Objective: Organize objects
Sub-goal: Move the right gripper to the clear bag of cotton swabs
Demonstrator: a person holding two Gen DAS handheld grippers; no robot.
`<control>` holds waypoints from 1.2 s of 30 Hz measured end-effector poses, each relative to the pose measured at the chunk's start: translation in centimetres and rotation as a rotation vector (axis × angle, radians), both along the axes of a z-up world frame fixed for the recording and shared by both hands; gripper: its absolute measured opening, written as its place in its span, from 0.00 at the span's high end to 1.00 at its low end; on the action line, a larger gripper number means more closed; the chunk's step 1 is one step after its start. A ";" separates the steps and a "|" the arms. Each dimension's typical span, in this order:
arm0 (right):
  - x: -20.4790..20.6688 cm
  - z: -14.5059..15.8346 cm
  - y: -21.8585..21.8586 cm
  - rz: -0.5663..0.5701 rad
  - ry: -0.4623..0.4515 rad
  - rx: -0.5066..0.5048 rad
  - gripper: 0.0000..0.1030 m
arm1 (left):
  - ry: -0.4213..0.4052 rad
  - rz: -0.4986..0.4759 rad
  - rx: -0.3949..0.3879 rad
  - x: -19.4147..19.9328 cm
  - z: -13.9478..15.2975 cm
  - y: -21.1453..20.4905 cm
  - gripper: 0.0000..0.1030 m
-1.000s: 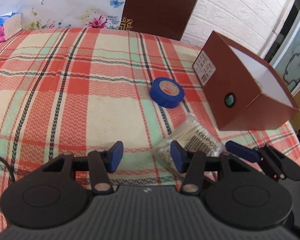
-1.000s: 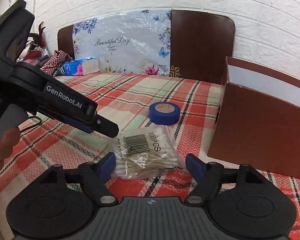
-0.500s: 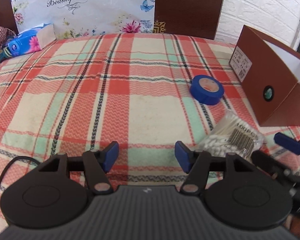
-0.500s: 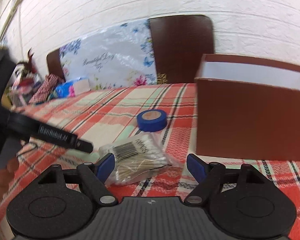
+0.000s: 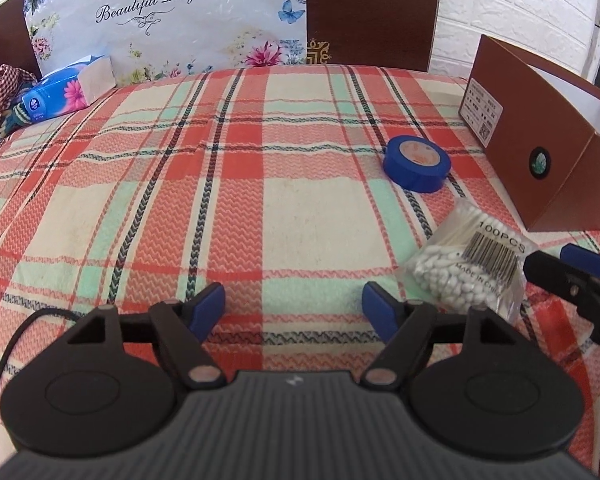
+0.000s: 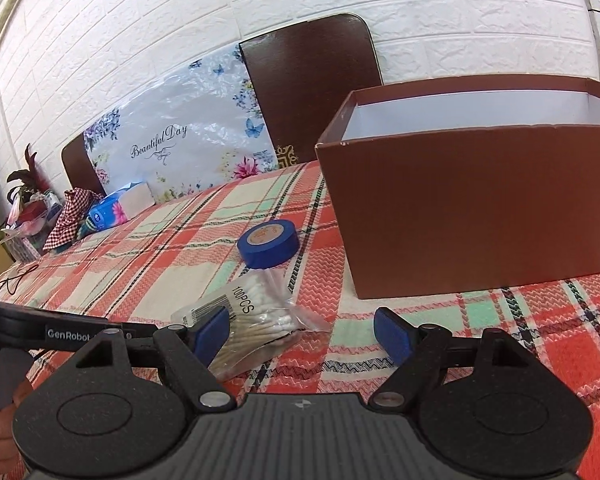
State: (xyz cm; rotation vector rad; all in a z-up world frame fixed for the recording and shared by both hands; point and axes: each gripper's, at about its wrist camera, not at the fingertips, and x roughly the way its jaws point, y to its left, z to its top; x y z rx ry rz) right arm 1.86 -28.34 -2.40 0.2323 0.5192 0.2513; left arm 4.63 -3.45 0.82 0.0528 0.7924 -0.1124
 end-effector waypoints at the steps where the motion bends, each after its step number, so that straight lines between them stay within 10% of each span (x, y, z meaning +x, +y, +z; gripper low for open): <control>1: 0.0 0.0 0.0 -0.001 0.002 0.001 0.23 | -0.002 -0.001 0.000 0.0 0.0 0.0 0.24; 36: -0.1 0.0 0.5 -0.012 0.008 0.003 0.21 | -0.016 -0.008 0.009 -0.1 -0.6 0.0 0.13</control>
